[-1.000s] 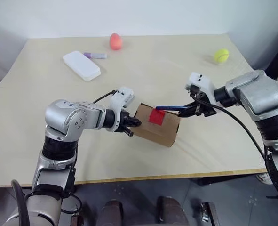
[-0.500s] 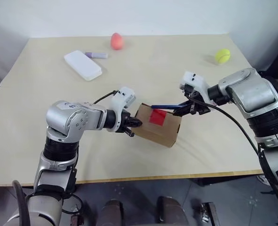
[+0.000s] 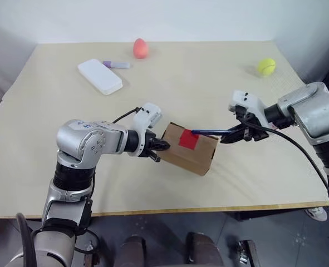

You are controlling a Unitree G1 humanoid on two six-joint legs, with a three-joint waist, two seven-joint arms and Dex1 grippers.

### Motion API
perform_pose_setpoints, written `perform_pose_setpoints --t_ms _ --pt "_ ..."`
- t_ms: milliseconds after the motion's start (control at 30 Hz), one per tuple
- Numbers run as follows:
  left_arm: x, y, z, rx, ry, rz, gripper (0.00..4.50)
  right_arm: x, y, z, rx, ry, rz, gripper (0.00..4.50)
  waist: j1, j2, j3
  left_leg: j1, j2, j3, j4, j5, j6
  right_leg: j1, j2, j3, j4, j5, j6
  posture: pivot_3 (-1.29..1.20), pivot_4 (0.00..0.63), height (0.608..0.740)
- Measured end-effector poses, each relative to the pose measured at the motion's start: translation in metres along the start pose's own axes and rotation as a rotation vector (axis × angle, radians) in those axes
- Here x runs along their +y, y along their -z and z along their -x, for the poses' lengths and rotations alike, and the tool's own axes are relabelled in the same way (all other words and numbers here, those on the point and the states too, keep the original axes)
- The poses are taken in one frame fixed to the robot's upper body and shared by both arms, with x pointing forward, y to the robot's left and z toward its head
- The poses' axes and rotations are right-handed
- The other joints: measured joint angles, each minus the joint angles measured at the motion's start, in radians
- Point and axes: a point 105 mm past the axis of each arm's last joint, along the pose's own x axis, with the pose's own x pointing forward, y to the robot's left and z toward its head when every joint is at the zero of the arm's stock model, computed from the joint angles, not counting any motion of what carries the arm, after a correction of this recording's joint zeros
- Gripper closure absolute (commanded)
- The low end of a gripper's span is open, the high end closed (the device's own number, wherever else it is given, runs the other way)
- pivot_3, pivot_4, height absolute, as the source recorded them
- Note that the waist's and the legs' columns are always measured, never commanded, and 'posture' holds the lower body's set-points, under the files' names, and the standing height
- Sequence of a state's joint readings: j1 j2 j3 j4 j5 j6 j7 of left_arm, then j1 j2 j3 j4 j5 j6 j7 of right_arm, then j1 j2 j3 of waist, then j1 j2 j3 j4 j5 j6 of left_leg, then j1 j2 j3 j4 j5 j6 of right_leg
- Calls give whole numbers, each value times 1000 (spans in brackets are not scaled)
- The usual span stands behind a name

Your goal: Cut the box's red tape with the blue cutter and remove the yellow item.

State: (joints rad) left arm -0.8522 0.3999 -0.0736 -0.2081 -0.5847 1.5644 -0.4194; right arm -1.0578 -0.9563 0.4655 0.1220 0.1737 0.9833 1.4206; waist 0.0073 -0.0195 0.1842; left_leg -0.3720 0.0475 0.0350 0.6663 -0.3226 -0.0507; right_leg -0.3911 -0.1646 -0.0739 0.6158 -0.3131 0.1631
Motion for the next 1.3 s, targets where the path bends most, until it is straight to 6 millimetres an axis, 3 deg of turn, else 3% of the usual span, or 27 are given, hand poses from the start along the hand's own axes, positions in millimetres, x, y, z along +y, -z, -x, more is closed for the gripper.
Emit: perform_pose_setpoints --t_ms 300,700,1300 --pt "0 -1 -1 0 5 6 4500 -1 8 3 17 8 -19 4330 5 0 0 0 0 0 0 0 0 0 0 0 0 0 0 0 150 740" --pt "0 -1 -2 1 6 7 4500 -9 2 9 -35 44 -49 4330 6 0 0 0 0 0 0 0 0 0 0 0 0 0 0 0 150 740" --pt "0 -2 -3 7 9 2 4500 -10 18 7 6 61 -45 4330 10 0 0 0 0 0 0 0 0 0 0 0 0 0 0 0 150 740"
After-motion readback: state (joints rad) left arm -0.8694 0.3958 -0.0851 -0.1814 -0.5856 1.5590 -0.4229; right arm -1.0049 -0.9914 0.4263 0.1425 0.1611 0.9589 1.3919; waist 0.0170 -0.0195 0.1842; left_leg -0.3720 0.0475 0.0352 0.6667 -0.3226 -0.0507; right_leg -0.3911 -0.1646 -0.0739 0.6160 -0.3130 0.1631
